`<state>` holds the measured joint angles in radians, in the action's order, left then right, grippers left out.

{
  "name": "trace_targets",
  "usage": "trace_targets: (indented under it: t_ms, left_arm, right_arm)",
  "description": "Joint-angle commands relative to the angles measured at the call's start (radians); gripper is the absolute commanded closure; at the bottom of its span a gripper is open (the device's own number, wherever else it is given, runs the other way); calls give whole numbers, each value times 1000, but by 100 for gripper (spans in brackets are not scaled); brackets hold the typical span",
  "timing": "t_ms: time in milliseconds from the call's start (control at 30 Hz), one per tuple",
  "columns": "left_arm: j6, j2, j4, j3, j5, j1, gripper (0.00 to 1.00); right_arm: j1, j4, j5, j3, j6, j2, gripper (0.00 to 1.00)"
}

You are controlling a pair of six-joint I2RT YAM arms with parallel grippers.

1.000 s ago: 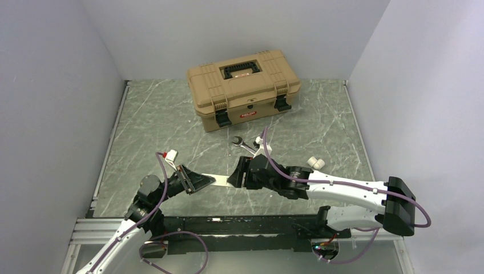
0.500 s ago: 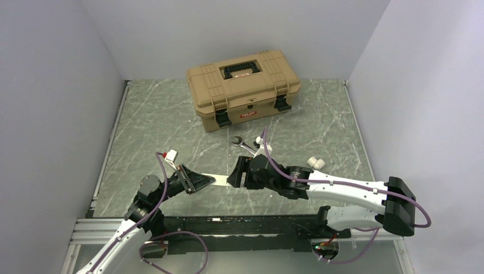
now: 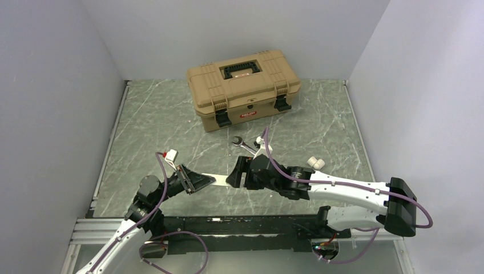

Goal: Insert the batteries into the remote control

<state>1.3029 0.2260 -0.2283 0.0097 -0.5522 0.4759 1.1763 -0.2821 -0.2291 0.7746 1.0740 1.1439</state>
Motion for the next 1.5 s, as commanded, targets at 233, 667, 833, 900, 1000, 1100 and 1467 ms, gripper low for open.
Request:
trace_targets:
  t_ms: [233,667,833,900,1000,1100,1467]
  left_arm:
    - [17,3,-98,-68,-19,4,100]
    - [16,2,-97,-66,-17,4,100]
    - [15,0,-93,-65,-18,5,100]
    - [13,-2,-88,-63,-19,4,100]
    - [13,-3,-88,-65,-17,3,100]
    - [17,-5,-91,-66,-17,4,100]
    - [15,-1,-92,-63,-17,4,100]
  right_arm:
    - [3,-3,-20,13,3,-54,25]
    - [3,4,-12,10,-2,-39,27]
    - [2,4,-10,7,-1,-31,30]
    - [2,5,-10,6,-2,-30,33]
    - [2,5,-10,5,0,-29,37]
    - [3,0,-12,3,3,-33,40]
    - [3,-3,-15,-5,5,-47,45]
